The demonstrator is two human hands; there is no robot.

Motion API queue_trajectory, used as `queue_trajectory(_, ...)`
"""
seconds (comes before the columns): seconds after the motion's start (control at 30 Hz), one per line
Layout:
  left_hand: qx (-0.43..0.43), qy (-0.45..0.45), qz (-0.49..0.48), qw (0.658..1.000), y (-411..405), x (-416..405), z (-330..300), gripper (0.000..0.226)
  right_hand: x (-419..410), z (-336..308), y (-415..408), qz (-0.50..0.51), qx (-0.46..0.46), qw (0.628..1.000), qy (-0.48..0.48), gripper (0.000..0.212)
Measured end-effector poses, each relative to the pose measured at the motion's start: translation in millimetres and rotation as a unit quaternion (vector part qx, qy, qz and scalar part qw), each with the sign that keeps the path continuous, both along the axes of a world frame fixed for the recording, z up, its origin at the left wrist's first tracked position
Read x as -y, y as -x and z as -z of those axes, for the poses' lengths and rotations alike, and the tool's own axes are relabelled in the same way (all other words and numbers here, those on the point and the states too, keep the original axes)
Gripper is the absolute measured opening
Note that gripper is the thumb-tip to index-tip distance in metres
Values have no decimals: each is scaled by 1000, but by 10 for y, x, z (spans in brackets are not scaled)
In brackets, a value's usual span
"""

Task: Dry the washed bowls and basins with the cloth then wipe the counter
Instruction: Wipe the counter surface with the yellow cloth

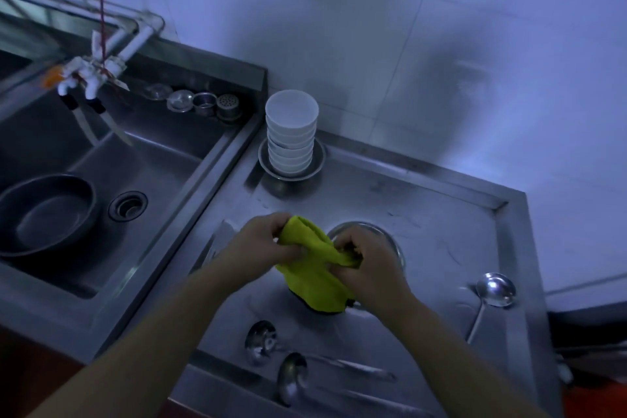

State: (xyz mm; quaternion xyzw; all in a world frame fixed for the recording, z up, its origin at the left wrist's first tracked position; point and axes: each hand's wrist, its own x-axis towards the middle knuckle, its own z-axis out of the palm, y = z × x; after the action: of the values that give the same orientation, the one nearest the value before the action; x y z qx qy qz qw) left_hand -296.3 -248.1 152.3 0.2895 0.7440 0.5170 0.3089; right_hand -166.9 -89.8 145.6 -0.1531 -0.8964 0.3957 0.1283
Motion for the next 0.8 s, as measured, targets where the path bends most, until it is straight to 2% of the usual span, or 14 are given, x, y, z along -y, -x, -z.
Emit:
queue_trajectory(0.1,32,-44,-12,998,-45,-72,-77,22,-150,-99,-138,28,15,999,3,30)
queue_trajectory(0.17,44,-53,-2,998,-87,-145,-122,17,-217,-139,-199,3,49,997,-61,19)
queue_trajectory(0.23,48,-60,-2,997,-121,-227,-164,17,-278,-158,-250,-12,72,992,-104,20)
queue_trajectory(0.37,115,-75,-25,990,-142,-420,-170,16,-481,-174,-410,67,114,990,47,29)
queue_trajectory(0.47,144,-55,-33,987,-207,-672,-105,16,-686,-199,-544,113,118,985,54,23)
queue_trajectory(0.57,126,-39,9,991,-301,-971,-8,15,-902,-252,-739,173,111,979,-6,25)
queue_trajectory(0.7,72,-40,72,994,-541,-1279,234,29,-1054,-155,-1161,228,86,964,-109,23)
queue_trajectory(0.73,59,-35,96,993,-629,-1326,341,29,-1038,-73,-1277,238,100,958,-124,24)
queue_trajectory(0.8,1,-2,158,987,-794,-1361,640,15,-953,173,-1500,243,167,944,-148,25)
